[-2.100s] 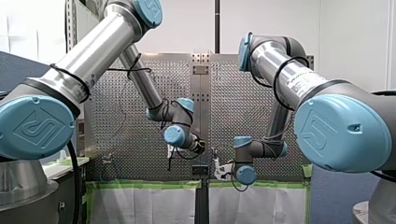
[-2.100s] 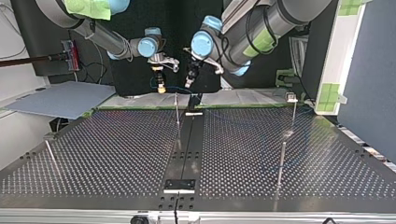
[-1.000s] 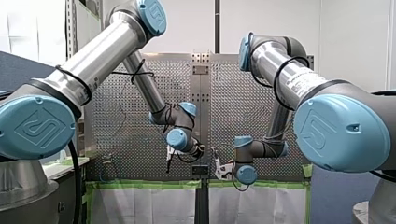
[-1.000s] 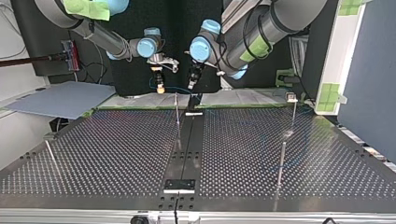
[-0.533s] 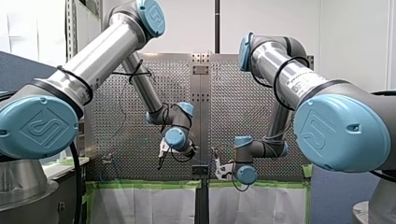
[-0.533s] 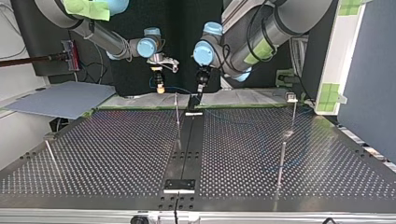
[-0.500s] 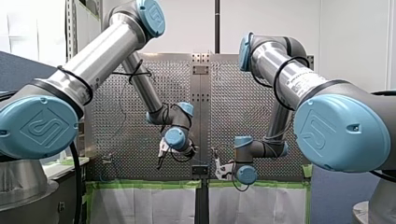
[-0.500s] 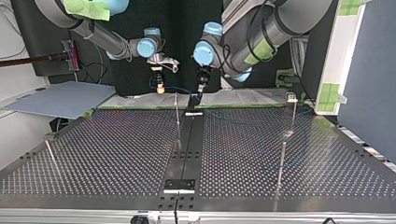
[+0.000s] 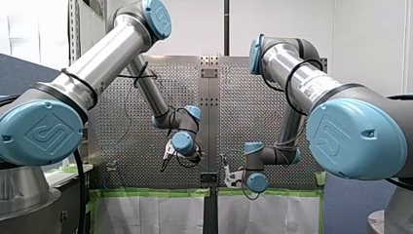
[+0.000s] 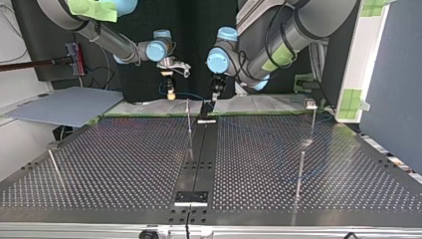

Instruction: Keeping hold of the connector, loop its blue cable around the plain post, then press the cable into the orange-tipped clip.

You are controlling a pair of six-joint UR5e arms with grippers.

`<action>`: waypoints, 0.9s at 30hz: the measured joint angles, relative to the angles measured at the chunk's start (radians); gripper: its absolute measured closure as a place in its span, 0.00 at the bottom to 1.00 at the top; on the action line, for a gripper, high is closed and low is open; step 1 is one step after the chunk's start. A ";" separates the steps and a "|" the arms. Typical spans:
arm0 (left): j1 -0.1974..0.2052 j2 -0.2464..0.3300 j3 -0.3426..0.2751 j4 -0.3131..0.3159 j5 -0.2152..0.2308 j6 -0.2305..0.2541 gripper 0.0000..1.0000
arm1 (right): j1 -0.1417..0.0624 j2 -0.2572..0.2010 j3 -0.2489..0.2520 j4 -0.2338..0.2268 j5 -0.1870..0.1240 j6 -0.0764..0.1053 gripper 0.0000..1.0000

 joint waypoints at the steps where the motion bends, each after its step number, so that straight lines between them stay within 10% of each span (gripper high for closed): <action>1: -0.002 0.000 0.007 0.007 0.005 0.007 0.00 | 0.000 0.000 0.000 0.000 0.000 0.000 1.00; 27: -0.023 -0.091 0.069 0.042 0.130 -0.024 0.00 | -0.006 0.000 0.000 0.001 0.002 0.000 1.00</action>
